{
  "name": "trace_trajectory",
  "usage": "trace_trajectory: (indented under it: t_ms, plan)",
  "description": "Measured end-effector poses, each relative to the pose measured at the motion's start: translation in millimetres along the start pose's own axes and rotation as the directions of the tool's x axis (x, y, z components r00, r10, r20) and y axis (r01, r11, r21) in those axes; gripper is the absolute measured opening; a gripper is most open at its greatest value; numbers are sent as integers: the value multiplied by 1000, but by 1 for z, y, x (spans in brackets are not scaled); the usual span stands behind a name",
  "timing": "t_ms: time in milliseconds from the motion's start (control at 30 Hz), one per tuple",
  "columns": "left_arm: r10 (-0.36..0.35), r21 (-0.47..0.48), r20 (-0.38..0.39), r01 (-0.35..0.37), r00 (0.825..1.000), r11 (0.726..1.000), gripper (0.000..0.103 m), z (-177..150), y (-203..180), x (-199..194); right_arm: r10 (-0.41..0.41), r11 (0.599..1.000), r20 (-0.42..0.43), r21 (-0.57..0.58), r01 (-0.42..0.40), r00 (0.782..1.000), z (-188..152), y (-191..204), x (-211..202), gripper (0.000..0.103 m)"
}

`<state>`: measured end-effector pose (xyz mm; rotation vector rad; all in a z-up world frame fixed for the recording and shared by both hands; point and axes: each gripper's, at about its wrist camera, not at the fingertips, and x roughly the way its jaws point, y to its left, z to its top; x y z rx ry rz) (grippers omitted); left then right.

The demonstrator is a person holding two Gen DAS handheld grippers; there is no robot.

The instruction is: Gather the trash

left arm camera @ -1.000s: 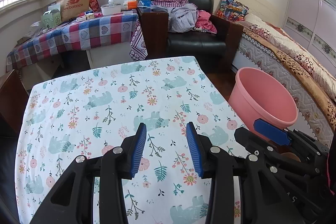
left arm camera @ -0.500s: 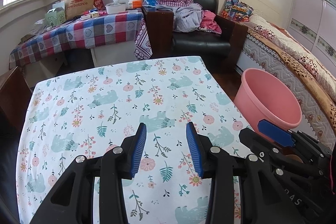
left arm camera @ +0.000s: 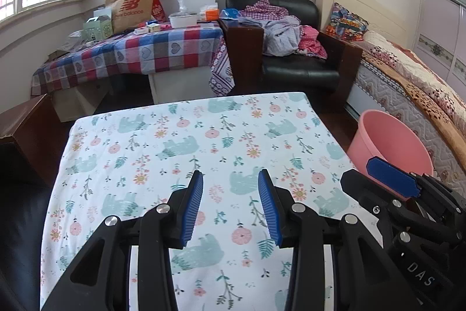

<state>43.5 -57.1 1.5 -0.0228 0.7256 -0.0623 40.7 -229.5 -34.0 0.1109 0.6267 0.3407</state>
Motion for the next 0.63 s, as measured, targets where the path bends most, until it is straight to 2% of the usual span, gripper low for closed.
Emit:
trace_trajectory:
  t_ms: [633]
  plan:
    - [42, -50, -5, -42, 999, 998, 39, -1, 27, -3, 20, 999, -23, -37, -20, 1000, 7, 19, 11, 44]
